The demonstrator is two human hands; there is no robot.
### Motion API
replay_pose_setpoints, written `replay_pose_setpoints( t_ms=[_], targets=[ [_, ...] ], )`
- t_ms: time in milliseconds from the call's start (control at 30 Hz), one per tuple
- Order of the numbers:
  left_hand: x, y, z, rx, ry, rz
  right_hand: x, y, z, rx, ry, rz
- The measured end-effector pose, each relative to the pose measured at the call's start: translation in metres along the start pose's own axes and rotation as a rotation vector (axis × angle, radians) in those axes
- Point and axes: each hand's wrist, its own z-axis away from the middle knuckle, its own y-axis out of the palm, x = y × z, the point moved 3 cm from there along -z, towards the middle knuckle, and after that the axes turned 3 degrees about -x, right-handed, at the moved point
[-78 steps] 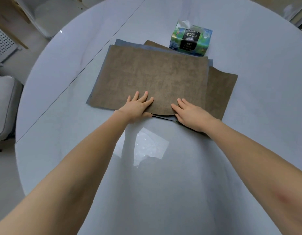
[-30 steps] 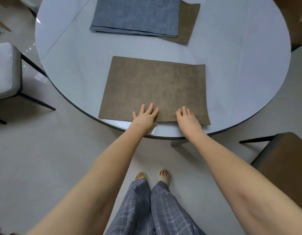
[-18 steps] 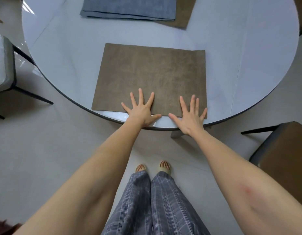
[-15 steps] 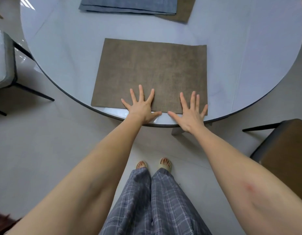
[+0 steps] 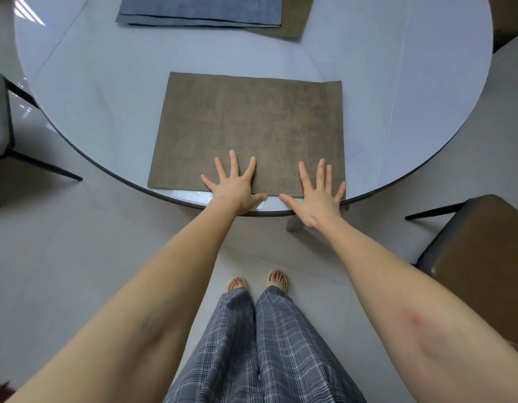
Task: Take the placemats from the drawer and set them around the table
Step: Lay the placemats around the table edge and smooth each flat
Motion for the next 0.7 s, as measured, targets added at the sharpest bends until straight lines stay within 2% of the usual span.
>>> replay_pose_setpoints(
  t_ms=[700],
  targets=[
    [0.008,0.013,0.002,-0.065,0.032,0.026,-0.005,0.006,-0.003,-0.024,-0.031,-0.042]
  ],
)
